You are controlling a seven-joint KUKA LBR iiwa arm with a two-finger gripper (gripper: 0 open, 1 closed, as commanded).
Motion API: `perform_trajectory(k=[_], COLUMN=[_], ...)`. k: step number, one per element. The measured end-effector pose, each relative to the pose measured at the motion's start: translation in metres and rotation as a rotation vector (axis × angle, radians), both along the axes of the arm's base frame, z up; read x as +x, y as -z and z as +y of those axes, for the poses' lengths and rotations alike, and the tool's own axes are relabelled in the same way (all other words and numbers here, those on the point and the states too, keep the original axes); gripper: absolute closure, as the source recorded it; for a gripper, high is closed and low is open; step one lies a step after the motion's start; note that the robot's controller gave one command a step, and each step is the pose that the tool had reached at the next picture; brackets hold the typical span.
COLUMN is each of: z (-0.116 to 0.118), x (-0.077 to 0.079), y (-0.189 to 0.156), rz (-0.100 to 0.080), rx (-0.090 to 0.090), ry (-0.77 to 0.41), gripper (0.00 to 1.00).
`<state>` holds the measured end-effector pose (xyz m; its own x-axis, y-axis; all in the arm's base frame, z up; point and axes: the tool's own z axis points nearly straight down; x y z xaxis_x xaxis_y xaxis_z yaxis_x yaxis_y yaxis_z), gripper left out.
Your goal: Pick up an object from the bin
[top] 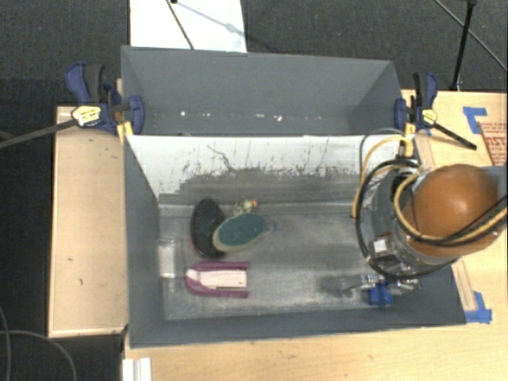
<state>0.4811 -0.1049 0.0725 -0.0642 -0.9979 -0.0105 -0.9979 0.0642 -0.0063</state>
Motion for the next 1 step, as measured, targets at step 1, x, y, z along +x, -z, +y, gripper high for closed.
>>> perform_trajectory(k=[1], z=[-0.0071], x=[-0.0002], y=[-0.001], rz=[0.001], rx=[-0.011], ry=[0.011], gripper=[1.0])
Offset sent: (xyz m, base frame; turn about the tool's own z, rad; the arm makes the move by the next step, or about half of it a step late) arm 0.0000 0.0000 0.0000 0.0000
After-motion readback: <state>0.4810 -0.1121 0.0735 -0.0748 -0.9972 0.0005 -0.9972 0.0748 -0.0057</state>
